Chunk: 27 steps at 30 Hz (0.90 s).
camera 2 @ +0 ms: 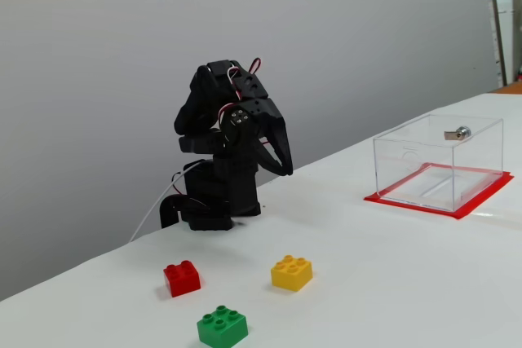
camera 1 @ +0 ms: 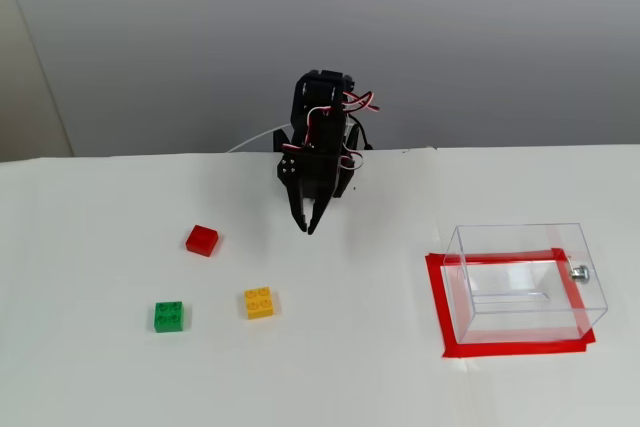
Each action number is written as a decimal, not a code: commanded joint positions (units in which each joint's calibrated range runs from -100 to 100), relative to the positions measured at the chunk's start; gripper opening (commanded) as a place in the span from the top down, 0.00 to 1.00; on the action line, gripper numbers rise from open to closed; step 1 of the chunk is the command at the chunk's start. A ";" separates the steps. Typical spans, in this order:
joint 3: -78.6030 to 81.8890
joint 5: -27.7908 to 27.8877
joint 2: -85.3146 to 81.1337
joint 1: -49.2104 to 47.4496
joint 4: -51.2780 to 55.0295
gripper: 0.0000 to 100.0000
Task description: Pick the red lego brick and place it into the transparent box
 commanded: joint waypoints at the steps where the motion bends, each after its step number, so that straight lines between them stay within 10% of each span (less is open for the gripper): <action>1: -5.74 -0.33 8.09 3.09 -0.46 0.99; 11: -14.96 -4.20 28.88 11.89 0.41 0.99; 27: -21.38 13.13 42.29 27.34 0.24 0.99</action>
